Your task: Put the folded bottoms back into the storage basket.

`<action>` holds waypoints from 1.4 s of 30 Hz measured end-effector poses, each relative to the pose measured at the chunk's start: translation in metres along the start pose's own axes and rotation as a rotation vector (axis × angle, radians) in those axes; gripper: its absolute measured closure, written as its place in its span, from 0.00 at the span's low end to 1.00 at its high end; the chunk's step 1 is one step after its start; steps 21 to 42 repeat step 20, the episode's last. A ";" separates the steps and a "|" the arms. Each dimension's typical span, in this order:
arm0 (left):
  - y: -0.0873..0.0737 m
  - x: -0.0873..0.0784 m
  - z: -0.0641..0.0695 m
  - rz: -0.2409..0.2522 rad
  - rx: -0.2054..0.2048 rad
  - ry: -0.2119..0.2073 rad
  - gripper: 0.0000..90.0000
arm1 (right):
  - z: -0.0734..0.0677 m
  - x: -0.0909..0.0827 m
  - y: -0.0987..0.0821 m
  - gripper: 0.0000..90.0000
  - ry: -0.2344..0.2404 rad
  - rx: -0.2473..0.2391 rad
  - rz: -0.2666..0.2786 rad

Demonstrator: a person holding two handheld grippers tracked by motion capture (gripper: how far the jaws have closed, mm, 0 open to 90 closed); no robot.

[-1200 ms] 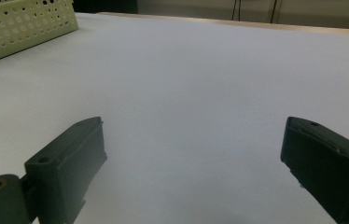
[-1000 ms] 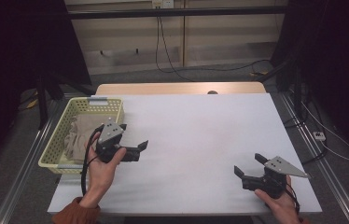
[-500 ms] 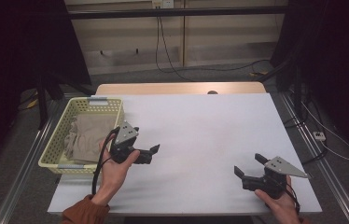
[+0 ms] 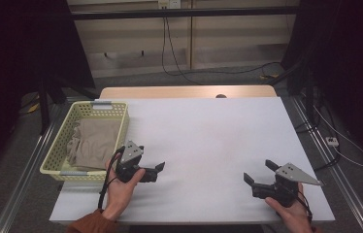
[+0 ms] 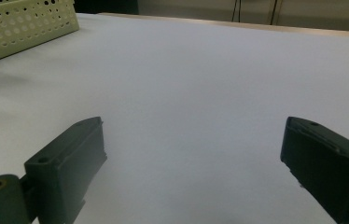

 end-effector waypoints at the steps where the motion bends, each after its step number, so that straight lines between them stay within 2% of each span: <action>1: -0.002 0.000 0.000 -0.003 -0.003 0.002 0.06 | 0.000 0.000 0.000 0.07 0.000 0.000 0.000; 6: -0.009 0.002 0.002 0.007 -0.006 0.002 0.06 | 0.000 -0.001 0.000 0.07 -0.003 -0.004 0.000; 8: -0.012 0.002 0.003 0.020 0.019 0.014 0.06 | 0.000 -0.001 0.000 0.07 -0.003 -0.005 0.000; 9: -0.014 0.002 0.004 0.017 0.017 0.015 0.06 | 0.000 -0.002 0.000 0.07 -0.001 -0.010 0.001; 11: -0.017 0.000 0.007 0.016 -0.030 -0.012 0.06 | -0.001 -0.002 0.001 0.07 0.001 -0.012 0.002; 12: -0.017 0.000 0.007 0.013 -0.033 -0.016 0.06 | -0.001 -0.003 0.001 0.07 -0.001 -0.013 0.005; 15: -0.016 -0.002 0.008 0.034 -0.027 -0.008 0.06 | -0.002 -0.003 0.001 0.07 -0.001 -0.015 0.002; 16: -0.016 -0.002 0.007 0.034 -0.020 -0.001 0.06 | -0.002 -0.003 0.001 0.07 -0.001 -0.015 0.003; 20: -0.015 -0.001 0.004 0.034 -0.037 0.002 0.06 | -0.001 -0.002 0.001 0.07 0.002 -0.013 0.000; 42: -0.015 -0.001 0.004 0.034 -0.037 0.002 0.06 | -0.001 -0.002 0.001 0.07 0.002 -0.013 0.000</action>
Point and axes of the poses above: each handheld gripper's, and its own axes: x roughly forward along the jaws, y roughly out of its top, z roughly to its right, the point moved 6 cm from there along x, roughly forward along the jaws, and after that the axes turned 11 degrees about y, right-handed, at the moved point
